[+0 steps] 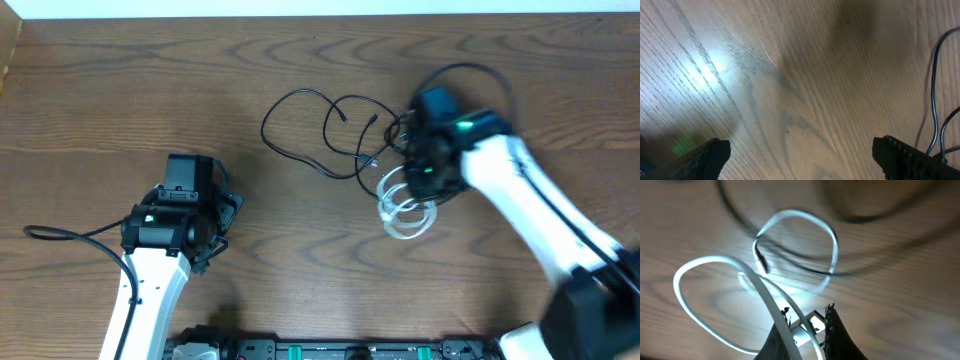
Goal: Untangle cables
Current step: 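Carry the white cable off the table to the right with the right gripper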
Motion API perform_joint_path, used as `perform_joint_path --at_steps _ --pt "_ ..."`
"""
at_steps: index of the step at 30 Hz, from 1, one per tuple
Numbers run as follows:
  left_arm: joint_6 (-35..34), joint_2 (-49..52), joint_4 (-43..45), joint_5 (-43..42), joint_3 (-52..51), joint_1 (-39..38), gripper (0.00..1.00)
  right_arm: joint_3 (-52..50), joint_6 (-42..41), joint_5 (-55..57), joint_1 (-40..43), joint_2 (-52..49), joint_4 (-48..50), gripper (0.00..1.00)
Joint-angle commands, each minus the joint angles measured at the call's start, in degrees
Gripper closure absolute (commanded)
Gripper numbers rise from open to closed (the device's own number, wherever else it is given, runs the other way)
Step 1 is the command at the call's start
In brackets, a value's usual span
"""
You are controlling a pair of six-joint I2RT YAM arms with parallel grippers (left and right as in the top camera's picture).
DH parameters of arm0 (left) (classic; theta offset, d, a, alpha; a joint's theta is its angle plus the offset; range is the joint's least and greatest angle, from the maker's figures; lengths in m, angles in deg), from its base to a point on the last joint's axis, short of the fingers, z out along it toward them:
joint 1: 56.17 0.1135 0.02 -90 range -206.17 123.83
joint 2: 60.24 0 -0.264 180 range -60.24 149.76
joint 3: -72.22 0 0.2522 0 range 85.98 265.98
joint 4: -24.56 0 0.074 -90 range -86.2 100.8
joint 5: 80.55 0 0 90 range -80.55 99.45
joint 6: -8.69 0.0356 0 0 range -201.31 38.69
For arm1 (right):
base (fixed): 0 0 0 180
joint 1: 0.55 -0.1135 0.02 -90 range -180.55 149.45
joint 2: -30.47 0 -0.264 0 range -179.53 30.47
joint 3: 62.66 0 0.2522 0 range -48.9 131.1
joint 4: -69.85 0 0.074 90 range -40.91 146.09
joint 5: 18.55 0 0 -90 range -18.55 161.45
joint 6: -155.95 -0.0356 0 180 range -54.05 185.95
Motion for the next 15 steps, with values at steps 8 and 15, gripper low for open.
perform_joint_path --at_steps 8,15 --pt "-0.7 0.2 0.2 -0.1 0.8 0.3 0.02 1.0 -3.4 22.5 27.6 17.1 1.8 0.99" --pt "-0.7 0.2 0.2 0.0 0.8 0.3 0.02 1.0 -5.1 20.1 43.3 17.9 11.1 0.99"
